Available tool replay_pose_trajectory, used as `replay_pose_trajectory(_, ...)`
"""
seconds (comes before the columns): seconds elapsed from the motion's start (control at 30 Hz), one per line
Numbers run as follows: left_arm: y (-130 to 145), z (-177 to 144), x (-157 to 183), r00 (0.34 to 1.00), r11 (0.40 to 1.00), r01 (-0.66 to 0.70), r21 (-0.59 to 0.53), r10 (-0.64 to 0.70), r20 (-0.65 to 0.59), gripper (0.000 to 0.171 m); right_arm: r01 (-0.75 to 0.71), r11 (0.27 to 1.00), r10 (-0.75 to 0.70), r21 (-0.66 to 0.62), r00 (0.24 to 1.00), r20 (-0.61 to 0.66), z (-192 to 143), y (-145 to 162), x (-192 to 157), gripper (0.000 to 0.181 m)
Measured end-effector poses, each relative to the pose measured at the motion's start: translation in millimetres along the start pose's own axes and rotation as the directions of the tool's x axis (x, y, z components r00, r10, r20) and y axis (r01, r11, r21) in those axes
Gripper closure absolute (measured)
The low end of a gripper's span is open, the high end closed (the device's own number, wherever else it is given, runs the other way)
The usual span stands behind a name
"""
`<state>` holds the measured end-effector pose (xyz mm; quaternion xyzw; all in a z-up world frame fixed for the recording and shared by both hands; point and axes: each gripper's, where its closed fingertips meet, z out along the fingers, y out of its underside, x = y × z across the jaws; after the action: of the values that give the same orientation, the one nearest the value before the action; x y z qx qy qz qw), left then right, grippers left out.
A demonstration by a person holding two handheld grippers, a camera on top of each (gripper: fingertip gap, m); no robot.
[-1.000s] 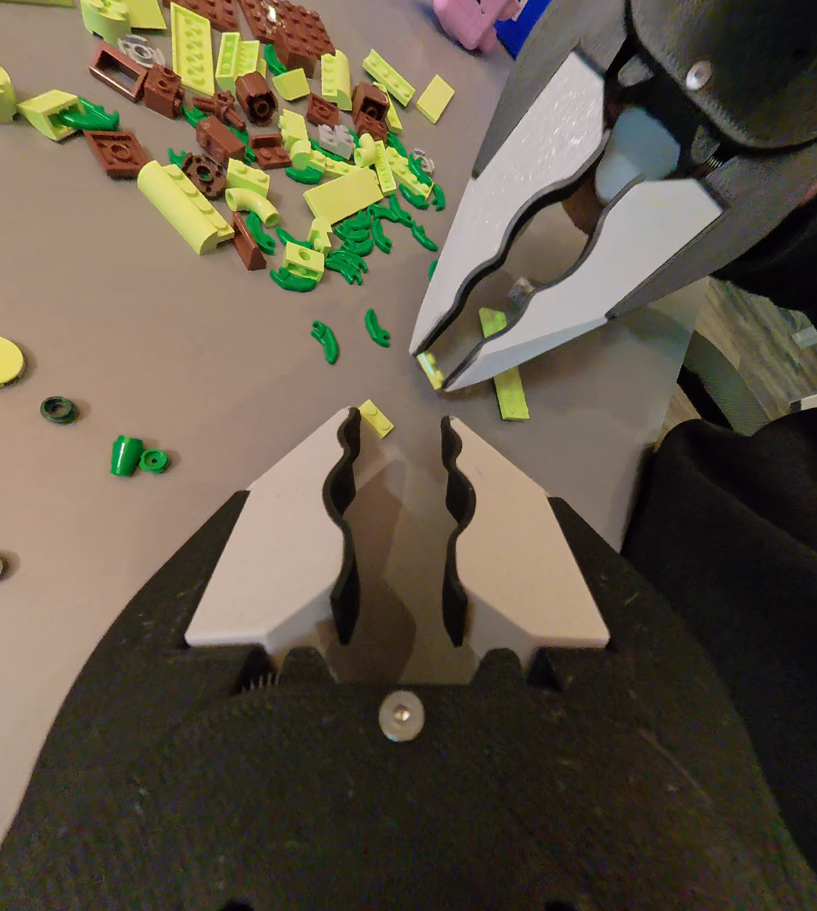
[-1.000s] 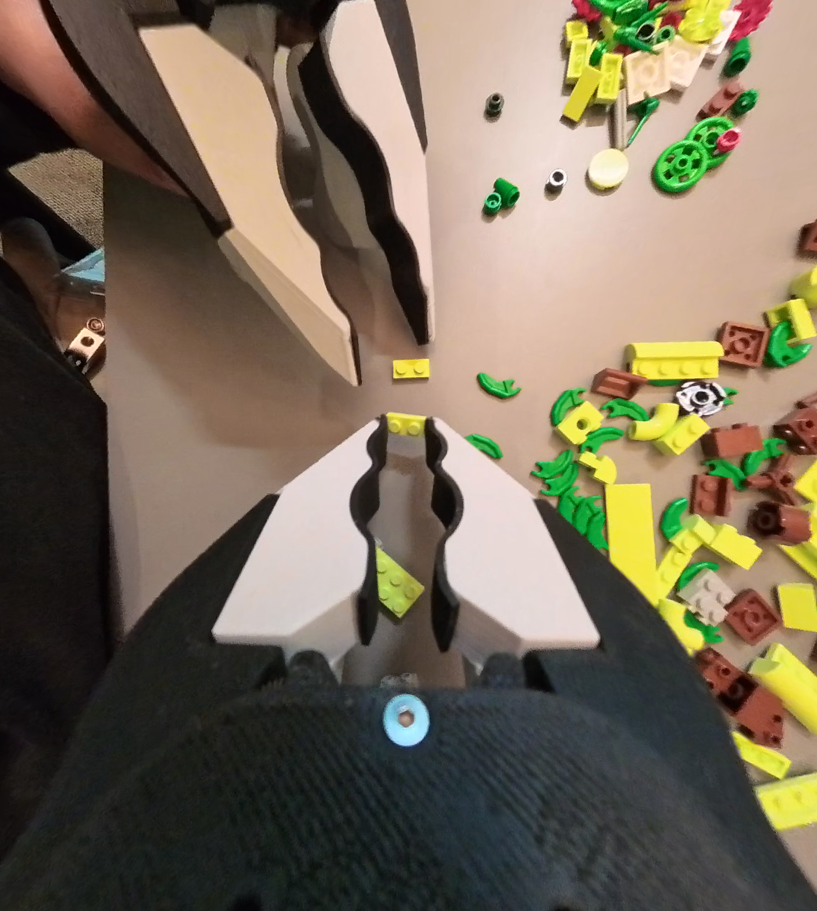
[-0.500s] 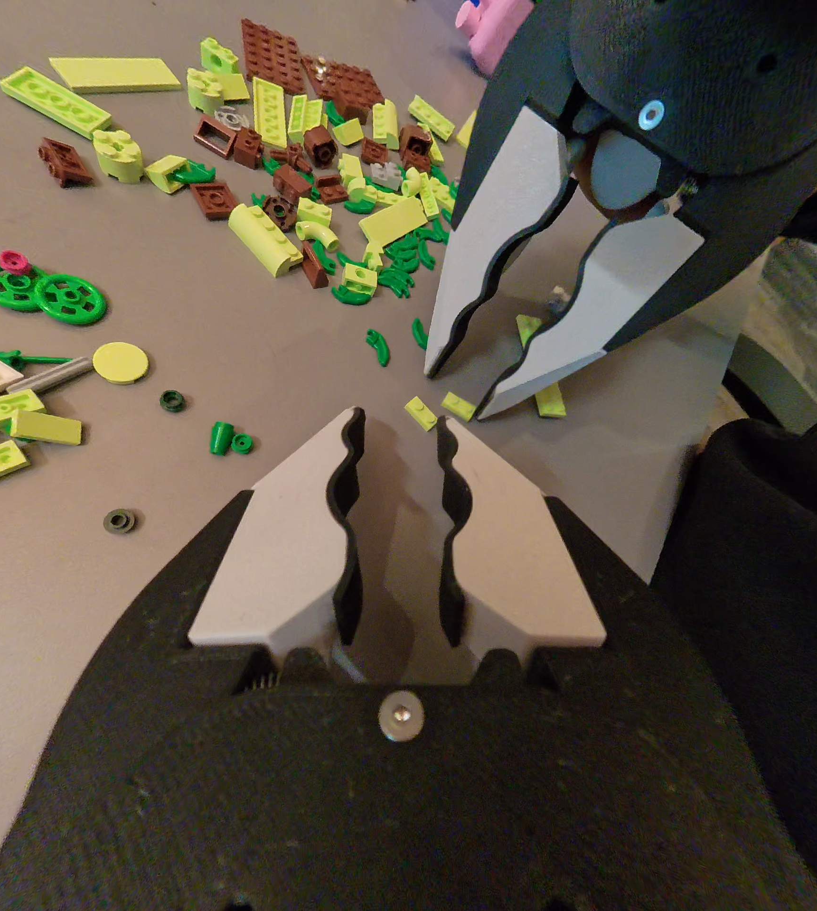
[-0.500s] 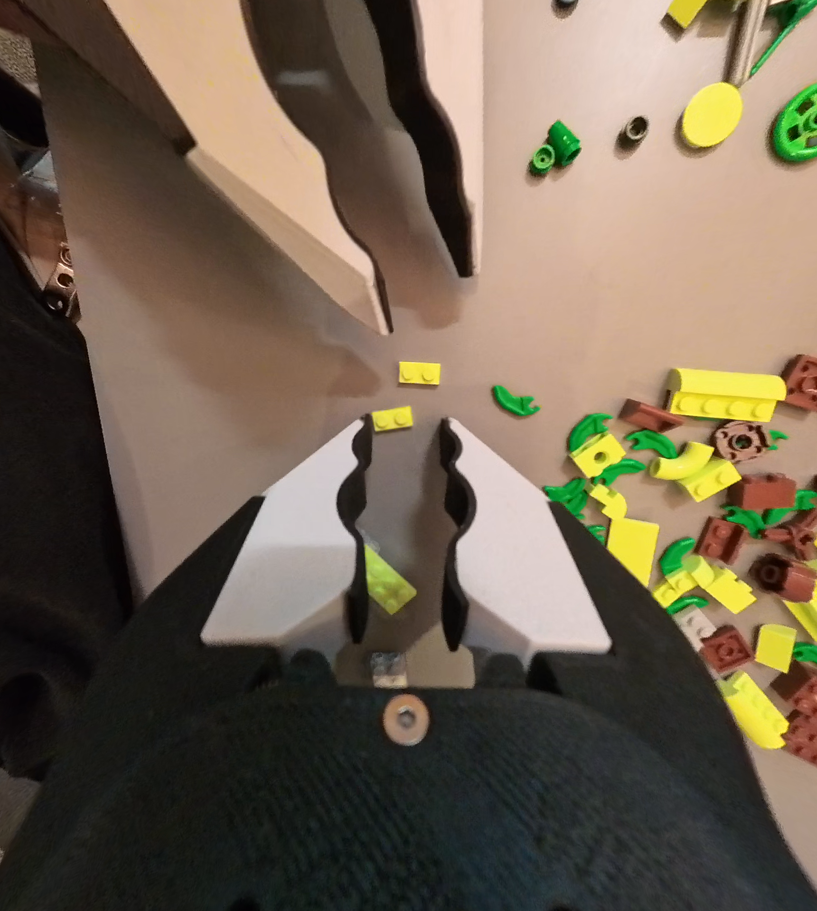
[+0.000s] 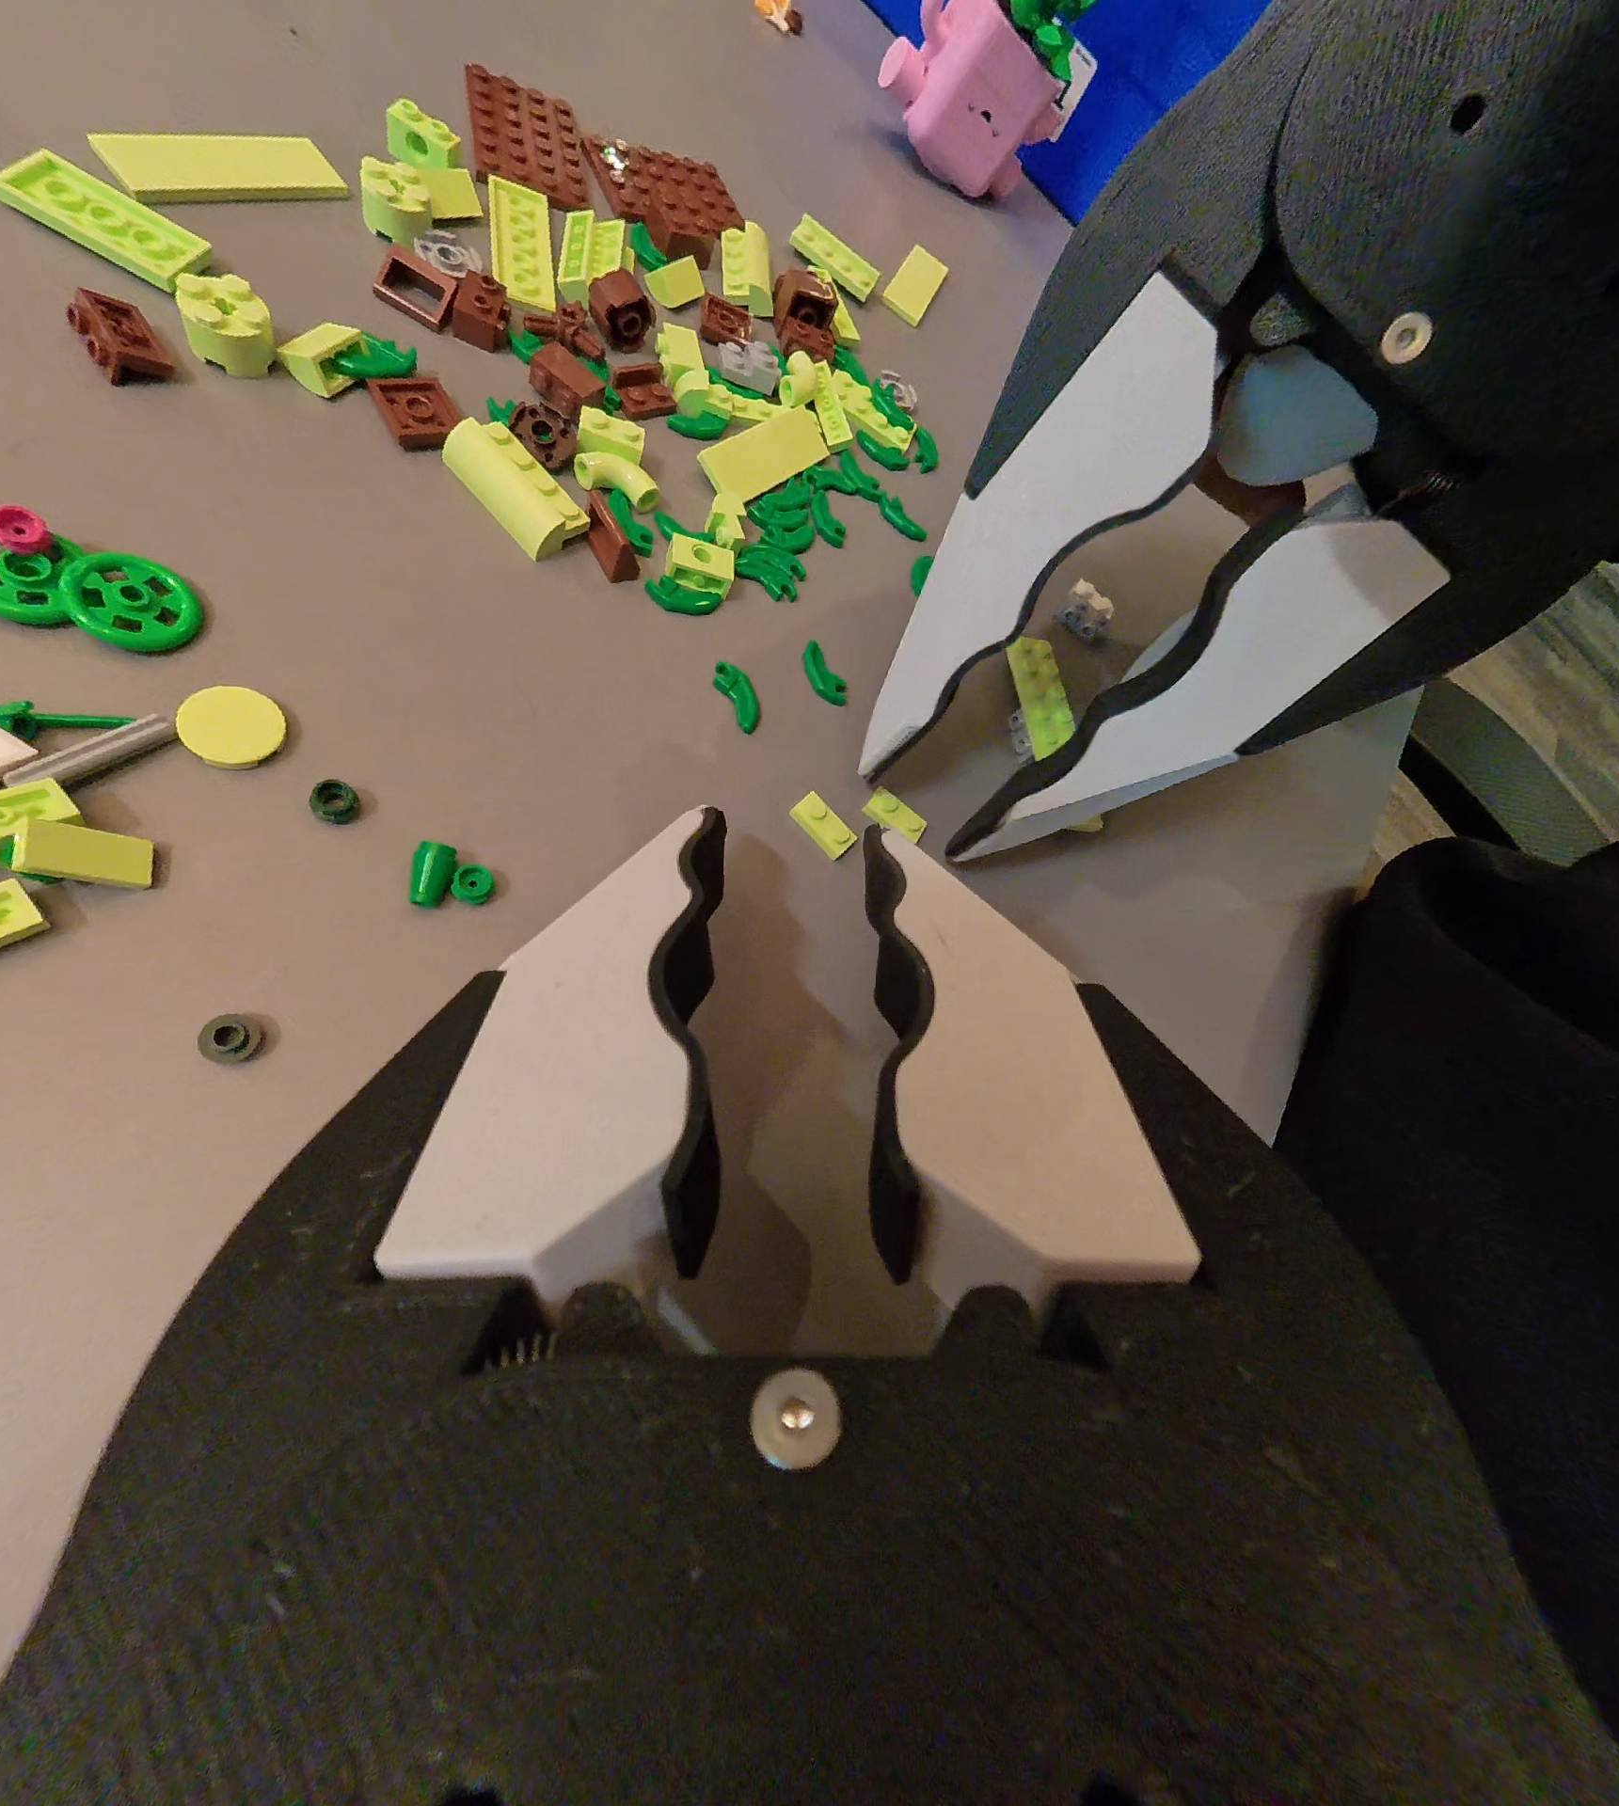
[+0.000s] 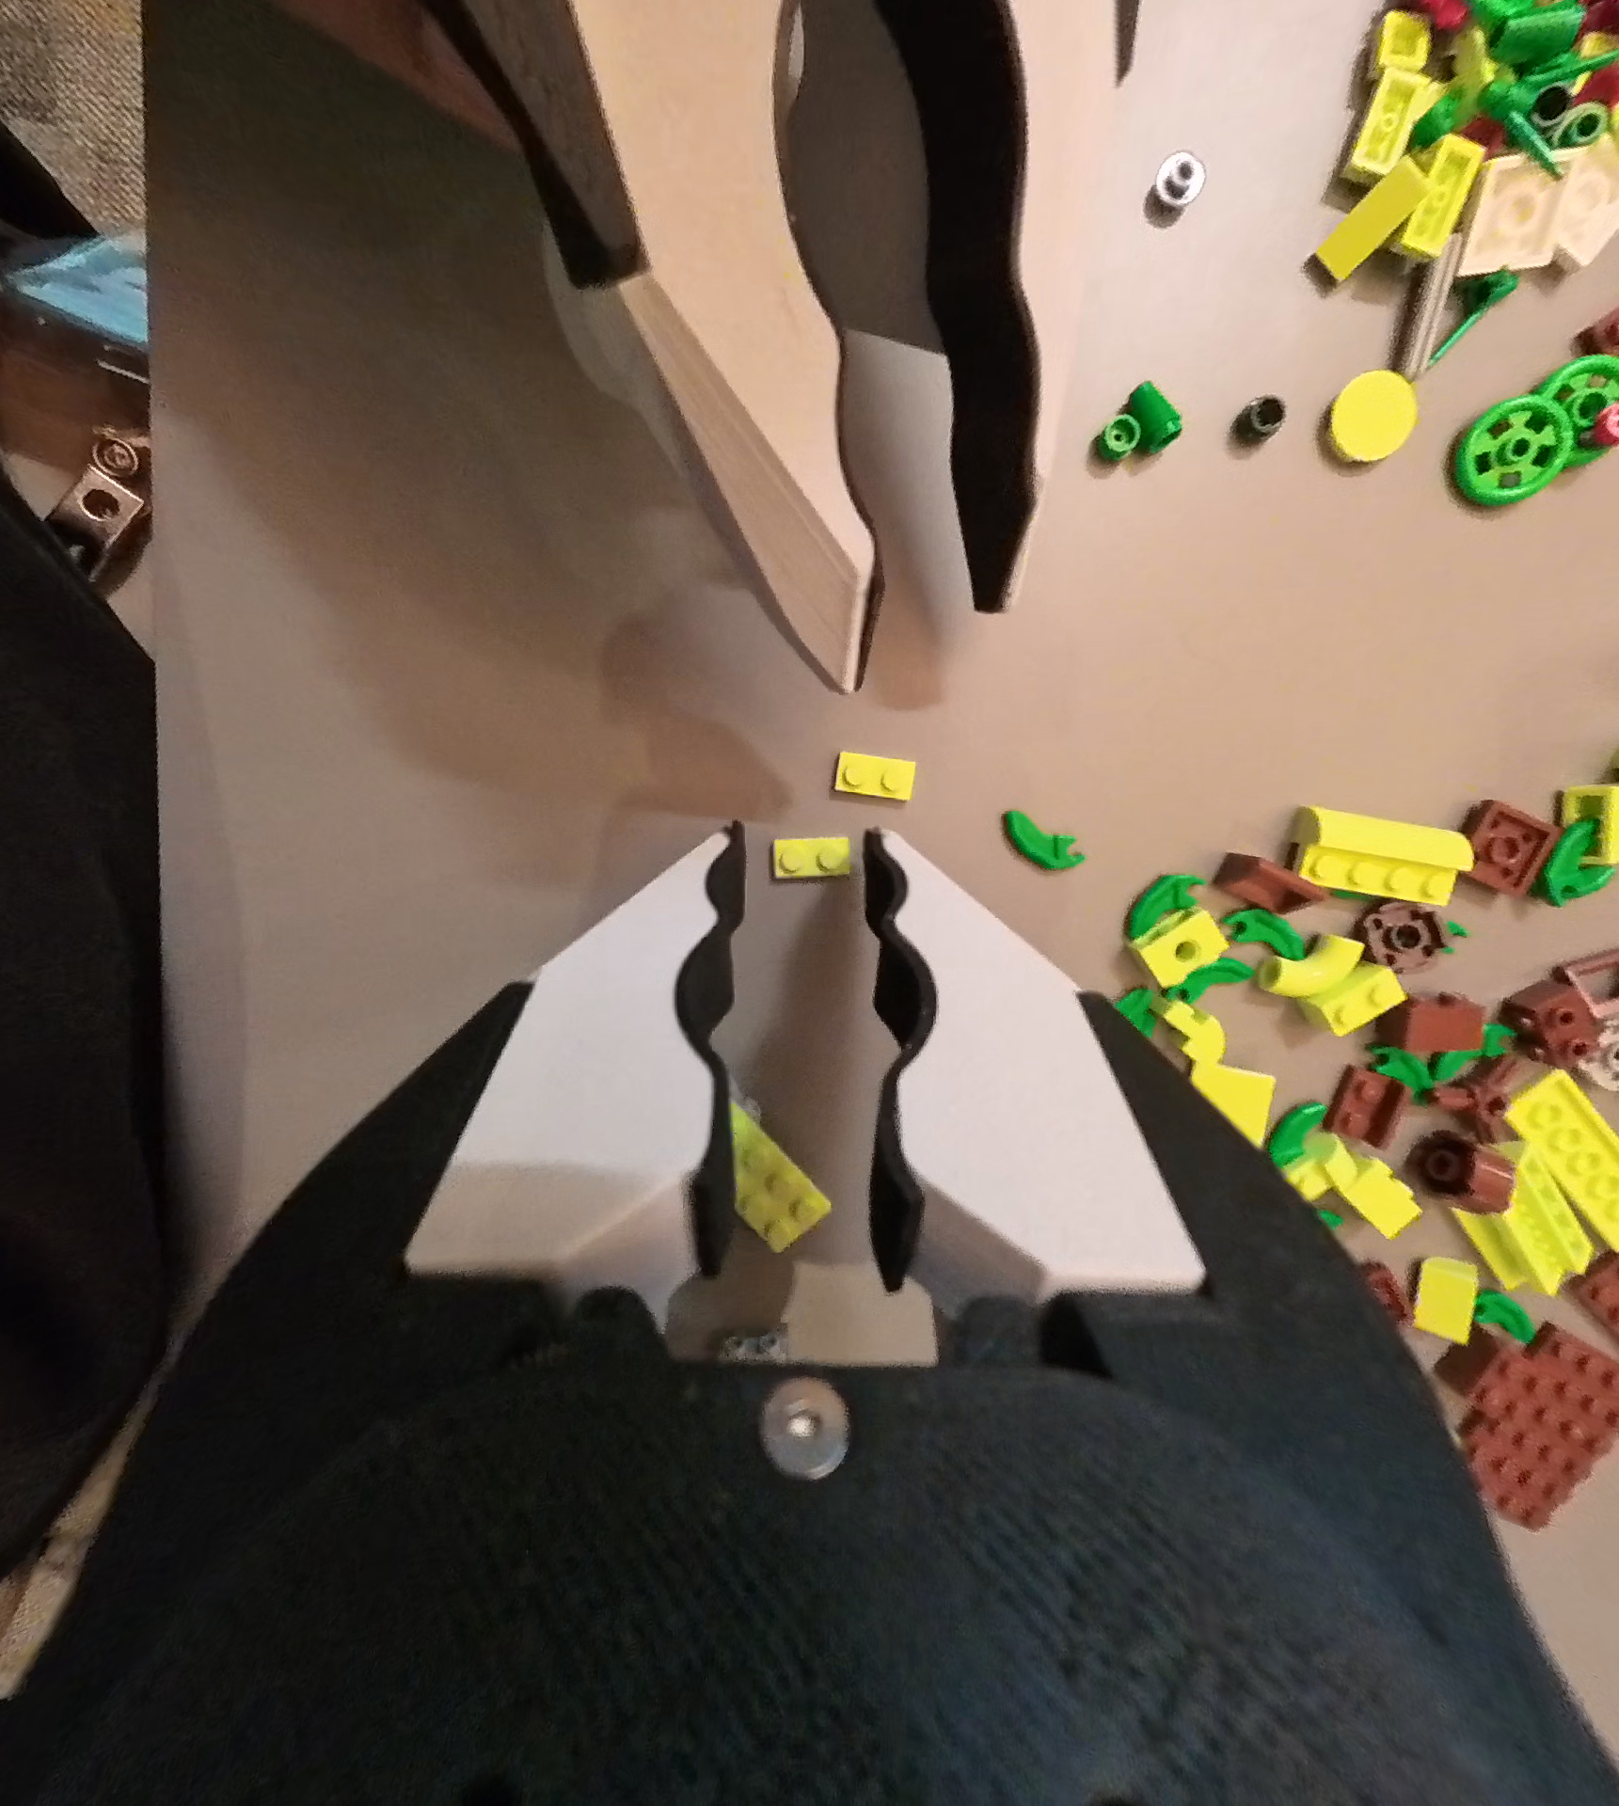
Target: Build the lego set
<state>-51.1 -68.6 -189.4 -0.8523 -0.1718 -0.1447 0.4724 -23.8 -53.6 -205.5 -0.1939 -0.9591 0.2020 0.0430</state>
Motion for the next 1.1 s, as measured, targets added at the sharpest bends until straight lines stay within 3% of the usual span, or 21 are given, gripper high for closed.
replay_pose_trajectory(0.53, 0, 1, 1, 1.000, 1.000, -0.003, -0.005, 0.003, -0.002, 0.146, 0.012, 0.999, -0.012, -0.033, 1.000, 0.010, 6, 5, 0, 0.168)
replay_pose_trajectory(0.73, 0, 0, 1, 1.000, 1.000, 0.002, -0.002, -0.002, -0.007, 0.146, 0.028, 0.999, -0.026, 0.046, 0.999, -0.034, -6, -13, 9, 0.168)
replay_pose_trajectory(0.87, 0, 0, 3, 1.000, 1.000, -0.010, -0.003, 0.010, -0.013, 0.147, -0.011, 1.000, 0.012, 0.012, 0.999, -0.031, -3, -14, 18, 0.168)
replay_pose_trajectory(1.0, 1, -3, 2, 0.996, 0.996, -0.084, -0.015, 0.085, 0.019, 0.164, -0.051, 0.998, 0.051, -0.037, 0.998, -0.023, 4, -12, 17, 0.168)
replay_pose_trajectory(1.1, 2, -8, -6, 0.995, 0.996, -0.090, -0.019, 0.091, 0.049, 0.168, -0.069, 0.996, 0.068, -0.060, 0.997, -0.026, 4, -11, 16, 0.168)
